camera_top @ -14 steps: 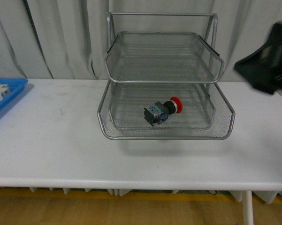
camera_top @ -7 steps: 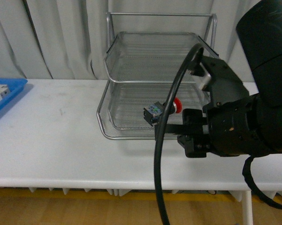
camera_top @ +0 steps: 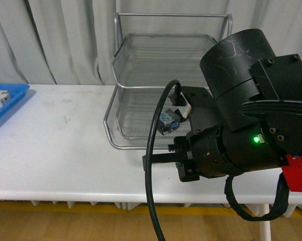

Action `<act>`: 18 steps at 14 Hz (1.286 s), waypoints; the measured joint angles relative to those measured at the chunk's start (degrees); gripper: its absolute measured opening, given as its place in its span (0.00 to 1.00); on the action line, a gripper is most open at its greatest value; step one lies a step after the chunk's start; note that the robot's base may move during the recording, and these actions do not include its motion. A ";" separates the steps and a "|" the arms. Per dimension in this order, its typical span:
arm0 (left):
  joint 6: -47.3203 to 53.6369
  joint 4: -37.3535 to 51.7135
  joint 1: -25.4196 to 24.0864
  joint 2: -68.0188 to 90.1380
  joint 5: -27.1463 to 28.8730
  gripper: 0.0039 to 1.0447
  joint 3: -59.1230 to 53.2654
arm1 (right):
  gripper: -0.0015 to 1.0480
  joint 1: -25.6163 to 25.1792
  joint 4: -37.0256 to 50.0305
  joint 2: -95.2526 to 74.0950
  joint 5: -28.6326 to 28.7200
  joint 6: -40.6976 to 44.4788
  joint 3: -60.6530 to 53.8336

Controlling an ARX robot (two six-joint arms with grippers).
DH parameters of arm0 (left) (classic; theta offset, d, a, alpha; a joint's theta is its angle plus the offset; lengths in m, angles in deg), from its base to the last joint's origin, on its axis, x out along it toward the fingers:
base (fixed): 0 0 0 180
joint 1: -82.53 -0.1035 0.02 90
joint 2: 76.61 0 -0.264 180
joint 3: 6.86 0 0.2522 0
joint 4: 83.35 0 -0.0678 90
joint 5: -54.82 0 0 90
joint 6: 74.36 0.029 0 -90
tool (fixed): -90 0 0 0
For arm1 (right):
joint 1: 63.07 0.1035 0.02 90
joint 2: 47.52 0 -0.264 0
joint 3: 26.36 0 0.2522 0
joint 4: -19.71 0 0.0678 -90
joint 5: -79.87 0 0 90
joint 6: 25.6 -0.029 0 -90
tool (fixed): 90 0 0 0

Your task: Place button on rack with both arms

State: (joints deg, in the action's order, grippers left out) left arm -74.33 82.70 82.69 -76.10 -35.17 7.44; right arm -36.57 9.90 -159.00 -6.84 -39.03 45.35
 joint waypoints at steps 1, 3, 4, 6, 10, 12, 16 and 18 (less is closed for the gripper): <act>0.00 0.00 0.00 0.00 0.00 0.94 0.00 | 0.02 -0.42 -0.26 -1.22 -0.35 0.11 0.98; 0.00 0.00 0.00 0.00 0.00 0.94 0.00 | 0.02 -2.34 0.17 -3.32 -0.90 0.44 2.99; 0.00 0.00 0.00 0.00 0.00 0.94 0.00 | 0.02 -3.32 -0.87 -3.65 -0.70 0.68 4.15; 0.00 0.00 0.00 0.00 -0.02 0.94 0.00 | 0.02 -4.90 -2.08 -4.87 -0.70 1.46 6.43; 0.00 0.00 0.00 0.00 -0.02 0.94 0.00 | 0.02 -9.09 -2.75 -8.31 -0.96 3.76 12.66; 0.00 0.00 0.00 0.00 -0.02 0.94 0.00 | 0.02 -10.51 -3.17 -10.38 -1.90 5.27 15.89; 0.00 0.00 0.00 0.00 -0.02 0.94 0.00 | 0.02 -11.72 -1.01 -12.15 -2.80 5.81 18.49; 0.00 0.00 0.00 0.00 0.00 0.94 0.00 | 0.02 -11.96 1.60 -12.13 -3.80 5.68 17.84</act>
State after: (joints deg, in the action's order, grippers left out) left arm -74.33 82.70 82.69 -76.10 -35.17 7.44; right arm -48.53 11.49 -171.13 -10.65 -33.35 63.19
